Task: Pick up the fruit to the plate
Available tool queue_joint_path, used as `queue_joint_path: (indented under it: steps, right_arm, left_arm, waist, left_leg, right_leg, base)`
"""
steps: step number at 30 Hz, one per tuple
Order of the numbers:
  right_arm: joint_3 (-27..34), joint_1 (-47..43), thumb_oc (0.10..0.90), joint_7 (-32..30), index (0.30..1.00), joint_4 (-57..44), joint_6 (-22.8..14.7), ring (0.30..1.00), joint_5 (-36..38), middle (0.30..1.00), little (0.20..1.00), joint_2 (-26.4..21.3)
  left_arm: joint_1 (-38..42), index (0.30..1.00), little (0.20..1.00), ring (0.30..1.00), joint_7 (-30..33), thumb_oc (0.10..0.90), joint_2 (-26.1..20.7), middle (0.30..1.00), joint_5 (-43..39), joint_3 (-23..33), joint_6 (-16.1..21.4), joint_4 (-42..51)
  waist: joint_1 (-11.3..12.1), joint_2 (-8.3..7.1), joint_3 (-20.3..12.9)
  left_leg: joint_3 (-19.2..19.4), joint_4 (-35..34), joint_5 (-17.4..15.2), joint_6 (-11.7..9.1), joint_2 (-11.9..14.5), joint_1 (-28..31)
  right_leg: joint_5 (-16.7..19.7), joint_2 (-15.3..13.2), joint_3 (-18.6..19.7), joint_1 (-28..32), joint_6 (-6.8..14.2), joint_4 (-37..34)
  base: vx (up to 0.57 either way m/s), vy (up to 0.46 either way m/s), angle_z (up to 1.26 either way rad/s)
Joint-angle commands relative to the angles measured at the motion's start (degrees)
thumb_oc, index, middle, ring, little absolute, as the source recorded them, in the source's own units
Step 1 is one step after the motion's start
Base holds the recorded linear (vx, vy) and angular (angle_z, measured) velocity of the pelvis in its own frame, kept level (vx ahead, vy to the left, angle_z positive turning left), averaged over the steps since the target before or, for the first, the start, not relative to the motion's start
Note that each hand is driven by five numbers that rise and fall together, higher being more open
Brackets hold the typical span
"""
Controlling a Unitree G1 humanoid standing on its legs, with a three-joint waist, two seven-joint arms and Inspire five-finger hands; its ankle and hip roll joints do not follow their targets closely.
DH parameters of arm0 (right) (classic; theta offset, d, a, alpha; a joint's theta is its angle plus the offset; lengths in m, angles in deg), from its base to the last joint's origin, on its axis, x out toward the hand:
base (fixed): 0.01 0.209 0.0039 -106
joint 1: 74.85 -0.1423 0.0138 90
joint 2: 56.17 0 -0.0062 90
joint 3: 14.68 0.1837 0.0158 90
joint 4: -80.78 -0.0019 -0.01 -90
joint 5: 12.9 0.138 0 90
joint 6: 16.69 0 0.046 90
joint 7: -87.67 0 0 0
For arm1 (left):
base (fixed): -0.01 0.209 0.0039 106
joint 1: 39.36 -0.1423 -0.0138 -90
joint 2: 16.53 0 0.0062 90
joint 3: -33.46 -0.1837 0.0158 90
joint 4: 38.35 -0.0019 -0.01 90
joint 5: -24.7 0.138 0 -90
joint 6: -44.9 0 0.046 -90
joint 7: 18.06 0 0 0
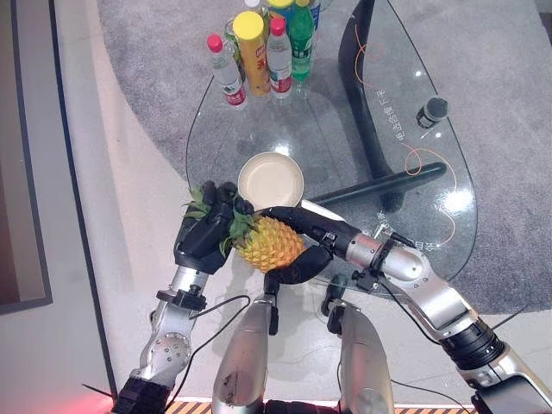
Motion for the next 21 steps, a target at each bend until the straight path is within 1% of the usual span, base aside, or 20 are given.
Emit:
queue_joint_path:
  steps: [1, 5, 9, 12, 16, 21]
  right_arm:
    - [0.07, -1.21, 0.8, -2.13, 0.9, -7.25, -4.83, 0.9, -0.37, 0.9, 0.9, 1.72]
    - [2.03, 0.44, 0.8, -3.11, 0.9, -7.54, -5.92, 0.9, -1.09, 0.9, 0.9, 0.5]
    - [5.75, 2.85, 0.8, -4.8, 0.9, -8.37, -7.29, 0.9, -0.83, 0.9, 0.9, -1.22]
    - [7.58, 4.8, 0.8, -5.76, 0.9, -8.57, -8.33, 0.9, -0.96, 0.9, 0.9, -1.52]
    - [9.88, 6.43, 0.8, -6.78, 0.9, -8.57, -8.73, 0.9, -0.64, 0.9, 0.9, -1.85]
    - [13.41, 9.17, 0.8, -9.87, 0.9, -7.24, -9.64, 0.9, -0.21, 0.9, 0.9, -2.43]
  left_arm:
    - [6.17, 0.3, 0.2, 0.3, -9.87, 0.1, 3.35, 0.3, -0.1, -1.97, 1.99, 15.08]
    - [5.78, 0.3, 0.2, 0.3, -10.02, 0.1, 3.07, 0.3, -0.01, -1.34, 2.07, 15.1]
    - [5.12, 0.3, 0.2, 0.3, -10.41, 0.1, 2.59, 0.3, -0.29, -0.01, 2.14, 15.17]
    - [4.49, 0.3, 0.2, 0.3, -10.56, 0.1, 2.6, 0.3, -0.07, 0.41, 2.23, 15.21]
    - [4.35, 0.3, 0.2, 0.3, -10.44, 0.1, 2.46, 0.3, 0.16, 0.87, 2.41, 15.03]
    - [3.63, 0.3, 0.2, 0.3, -10.82, 0.1, 2.14, 0.3, 0.04, 1.63, 2.19, 14.71]
  waist:
    - [-0.99, 1.16, -1.53]
    - [-1.32, 1.08, -1.53]
    - [-1.98, 0.91, -1.53]
    - [-2.33, 0.8, -1.53]
    - [-2.78, 0.66, -1.53]
    - [-3.31, 0.8, -1.53]
  left_leg:
    - [0.79, 5.1, -6.8, 2.44, -4.85, 0.87]
    - [0.97, 5.2, -7.15, 2.5, -4.63, 1.07]
    - [1.35, 4.87, -7.08, 2.66, -4.42, 1.29]
    - [1.61, 5.23, -7.54, 2.72, -4.23, 1.53]
    - [1.9, 5.15, -7.45, 2.75, -4.03, 1.57]
    - [2.22, 5.03, -7.91, 2.84, -3.75, 2.22]
  right_leg:
    - [0.15, 2.78, -3.0, 2.74, 1.81, 2.27]
    - [-0.06, 2.77, -2.87, 2.61, 2.05, 2.74]
    - [0.21, 2.9, -2.77, 2.52, 2.27, 2.66]
    - [0.0, 2.81, -2.66, 2.67, 2.49, 3.12]
    - [0.27, 2.81, -2.62, 2.74, 2.58, 2.94]
    - [-0.14, 2.62, -2.59, 3.02, 2.88, 3.51]
  base:
    - [0.0, 0.0, 0.0]
    - [0.0, 0.0, 0.0]
    - [0.0, 0.0, 0.0]
    - [0.0, 0.0, 0.0]
    - [0.0, -0.002, -0.01]
    - [0.0, 0.0, 0.0]
